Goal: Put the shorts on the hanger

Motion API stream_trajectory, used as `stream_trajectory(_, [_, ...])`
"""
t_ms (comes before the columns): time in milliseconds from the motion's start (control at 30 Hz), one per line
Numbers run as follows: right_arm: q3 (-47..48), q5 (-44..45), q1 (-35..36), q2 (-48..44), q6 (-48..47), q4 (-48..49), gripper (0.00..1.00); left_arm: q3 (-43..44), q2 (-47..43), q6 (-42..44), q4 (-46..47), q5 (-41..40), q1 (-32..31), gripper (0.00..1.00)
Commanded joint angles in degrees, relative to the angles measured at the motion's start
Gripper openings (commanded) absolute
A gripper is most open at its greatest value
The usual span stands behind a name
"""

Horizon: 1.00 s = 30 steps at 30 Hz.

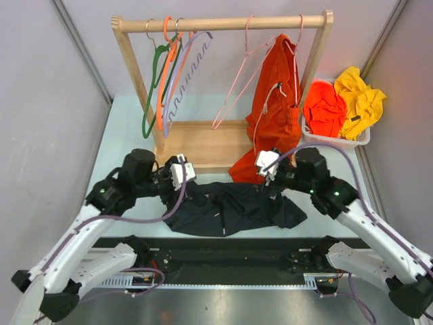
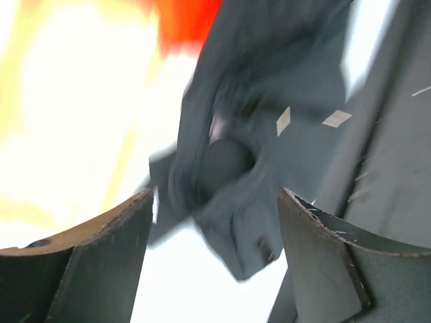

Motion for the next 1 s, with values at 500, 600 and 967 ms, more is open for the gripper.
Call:
stream_trajectory(500, [43.1,21.5,5.0,17.4,41.0,14.9,0.77,18.2,3.6,-12.7,6.6,5.9,-7.1,0.82])
stream_trajectory(600, [48.4,27.9,5.3,22.8,47.9,13.5,0.73,18.7,2.5,-13.0,6.2,5.1,-6.3,0.83])
stream_trajectory(967, [59.2,38.3,3.0,34.4,68.3,5.2,0.61,16.4,-1.0,-11.3,6.3,4.0,-3.3,0.84])
